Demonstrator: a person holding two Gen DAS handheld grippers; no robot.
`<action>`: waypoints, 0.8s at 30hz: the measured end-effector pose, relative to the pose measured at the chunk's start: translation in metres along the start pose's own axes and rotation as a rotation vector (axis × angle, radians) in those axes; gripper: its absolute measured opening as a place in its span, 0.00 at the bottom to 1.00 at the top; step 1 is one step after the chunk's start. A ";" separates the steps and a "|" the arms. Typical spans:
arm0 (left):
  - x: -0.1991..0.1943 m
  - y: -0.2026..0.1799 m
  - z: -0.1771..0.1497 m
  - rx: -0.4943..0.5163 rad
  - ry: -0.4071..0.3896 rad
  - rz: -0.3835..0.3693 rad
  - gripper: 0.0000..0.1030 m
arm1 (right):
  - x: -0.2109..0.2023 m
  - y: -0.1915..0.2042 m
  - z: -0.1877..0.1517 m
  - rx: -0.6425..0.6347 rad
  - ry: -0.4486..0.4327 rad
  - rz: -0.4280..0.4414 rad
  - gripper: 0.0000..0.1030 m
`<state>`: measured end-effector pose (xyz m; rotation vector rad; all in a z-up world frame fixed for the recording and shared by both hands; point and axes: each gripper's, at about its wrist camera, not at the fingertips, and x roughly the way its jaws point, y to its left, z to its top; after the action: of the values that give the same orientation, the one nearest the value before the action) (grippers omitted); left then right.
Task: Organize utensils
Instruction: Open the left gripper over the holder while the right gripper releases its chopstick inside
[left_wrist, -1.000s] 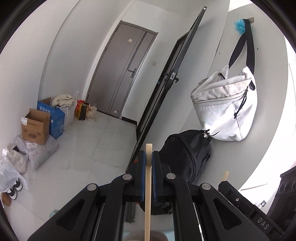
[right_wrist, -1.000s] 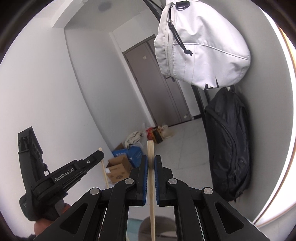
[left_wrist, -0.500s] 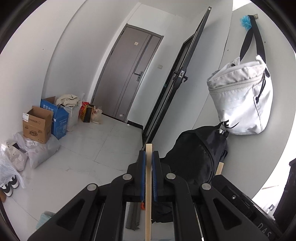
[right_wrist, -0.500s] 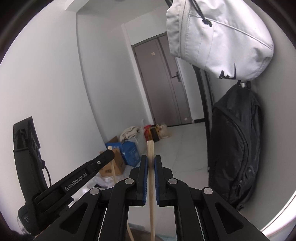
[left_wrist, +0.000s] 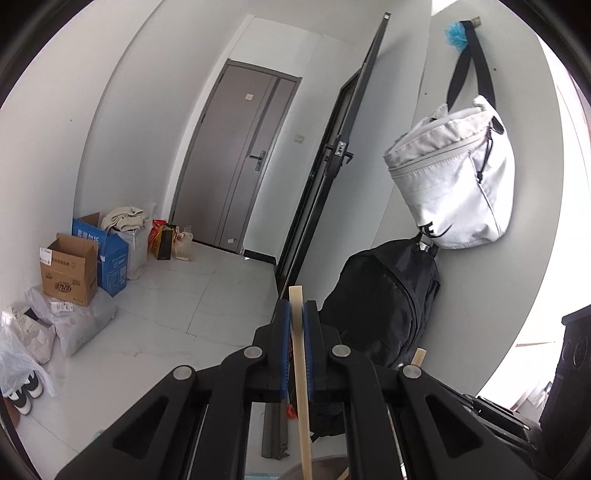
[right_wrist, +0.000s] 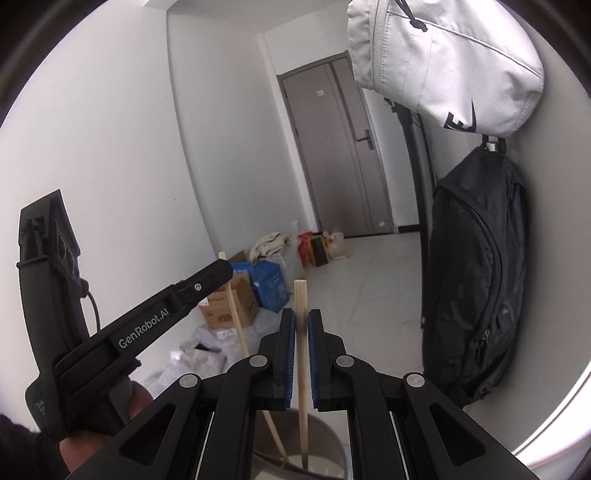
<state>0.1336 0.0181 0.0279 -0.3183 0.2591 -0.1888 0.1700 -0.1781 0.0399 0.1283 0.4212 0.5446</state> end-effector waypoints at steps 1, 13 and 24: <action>-0.003 -0.002 -0.002 0.013 0.003 -0.014 0.03 | -0.002 0.001 -0.002 0.000 0.004 0.003 0.06; -0.012 -0.002 -0.003 0.062 0.201 -0.137 0.11 | -0.006 0.008 -0.012 0.004 0.097 0.090 0.08; -0.029 0.009 0.016 -0.051 0.267 -0.046 0.62 | -0.043 0.013 -0.002 0.055 0.059 0.091 0.29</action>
<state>0.1119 0.0375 0.0460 -0.3498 0.5214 -0.2704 0.1294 -0.1895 0.0560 0.1851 0.4893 0.6280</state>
